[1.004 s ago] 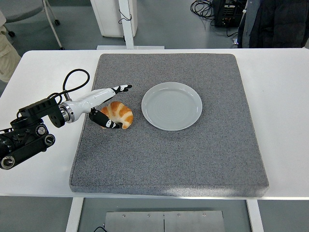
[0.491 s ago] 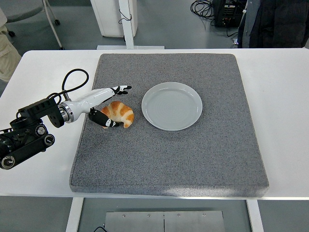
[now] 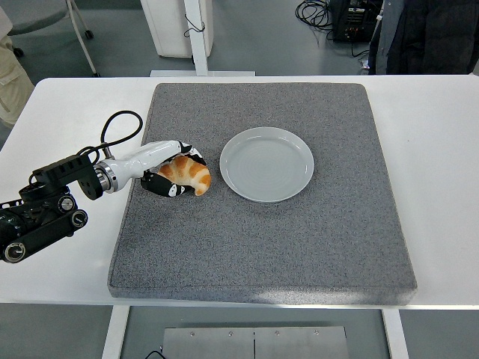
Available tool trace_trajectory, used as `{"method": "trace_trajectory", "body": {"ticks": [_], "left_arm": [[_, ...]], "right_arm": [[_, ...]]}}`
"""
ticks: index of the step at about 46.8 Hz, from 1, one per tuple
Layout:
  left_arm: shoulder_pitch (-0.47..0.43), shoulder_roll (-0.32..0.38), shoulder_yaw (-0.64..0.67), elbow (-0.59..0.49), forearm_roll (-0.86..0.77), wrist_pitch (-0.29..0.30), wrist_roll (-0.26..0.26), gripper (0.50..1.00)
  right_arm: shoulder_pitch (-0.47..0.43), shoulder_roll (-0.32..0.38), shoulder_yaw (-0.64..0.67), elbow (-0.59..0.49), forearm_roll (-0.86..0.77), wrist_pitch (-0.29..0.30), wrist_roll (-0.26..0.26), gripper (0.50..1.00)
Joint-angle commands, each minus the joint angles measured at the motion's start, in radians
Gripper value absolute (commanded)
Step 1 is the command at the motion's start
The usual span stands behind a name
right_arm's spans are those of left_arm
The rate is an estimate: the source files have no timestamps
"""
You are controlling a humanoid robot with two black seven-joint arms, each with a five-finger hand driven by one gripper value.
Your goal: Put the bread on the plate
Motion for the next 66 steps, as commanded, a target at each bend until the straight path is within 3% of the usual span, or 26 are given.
{"method": "trace_trajectory", "body": {"ticks": [1, 22, 45, 66], "left_arm": [[-0.013, 0.009, 0.001, -0.005, -0.004, -0.001, -0.026, 0.500], [-0.110, 0.093, -0.010, -0.008, -0.067, -0.012, -0.041, 0.500], [-0.132, 0.091, -0.022, -0.020, -0.106, -0.010, -0.046, 0.500], [-0.239, 0.082, -0.011, -0.008, -0.110, -0.036, -0.049, 0.500]], "right_arm": [[0.000, 0.000, 0.000, 0.000, 0.000, 0.000, 0.000, 1.000], [0.000, 0.000, 0.000, 0.000, 0.000, 0.000, 0.000, 1.000], [0.000, 0.000, 0.000, -0.002, 0.000, 0.000, 0.000, 1.000], [0.000, 0.000, 0.000, 0.000, 0.000, 0.000, 0.000, 1.000]]}}
